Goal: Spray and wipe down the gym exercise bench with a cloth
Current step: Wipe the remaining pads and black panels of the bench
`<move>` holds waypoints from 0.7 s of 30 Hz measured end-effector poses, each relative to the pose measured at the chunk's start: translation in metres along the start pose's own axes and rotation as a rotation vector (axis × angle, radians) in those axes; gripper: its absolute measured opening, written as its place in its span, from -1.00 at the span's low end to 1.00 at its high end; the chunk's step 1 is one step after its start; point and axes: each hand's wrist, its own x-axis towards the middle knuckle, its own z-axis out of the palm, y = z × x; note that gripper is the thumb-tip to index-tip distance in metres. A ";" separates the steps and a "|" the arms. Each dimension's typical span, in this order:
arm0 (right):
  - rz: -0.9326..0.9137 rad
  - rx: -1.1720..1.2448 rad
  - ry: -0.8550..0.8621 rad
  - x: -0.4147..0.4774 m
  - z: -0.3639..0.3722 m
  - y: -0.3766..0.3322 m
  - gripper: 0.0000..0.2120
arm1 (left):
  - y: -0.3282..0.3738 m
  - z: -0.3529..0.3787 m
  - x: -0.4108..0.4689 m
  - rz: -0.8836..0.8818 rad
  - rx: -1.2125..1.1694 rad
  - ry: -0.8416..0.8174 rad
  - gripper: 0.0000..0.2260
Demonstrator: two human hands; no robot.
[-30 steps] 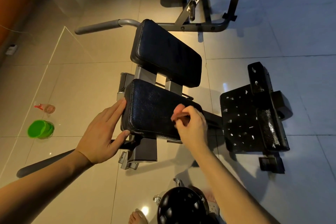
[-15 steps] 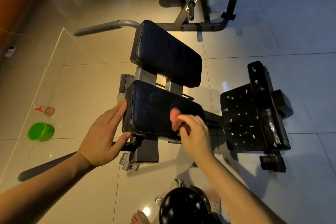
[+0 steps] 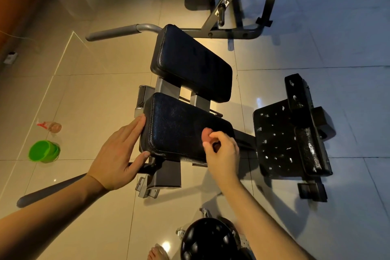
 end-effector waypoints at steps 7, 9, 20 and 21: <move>0.052 0.000 0.023 0.046 -0.002 0.017 -0.90 | 0.000 0.001 0.000 0.001 0.003 0.008 -0.29; 0.048 0.035 0.051 0.057 0.016 -0.010 -0.89 | 0.000 0.002 0.000 0.000 0.005 0.006 -0.29; -0.001 0.050 0.065 0.045 0.025 -0.037 -0.93 | 0.000 0.001 0.000 -0.008 0.009 0.000 -0.29; -0.128 0.044 0.031 0.026 0.026 -0.054 -0.93 | 0.000 0.000 0.000 -0.005 0.014 0.001 -0.29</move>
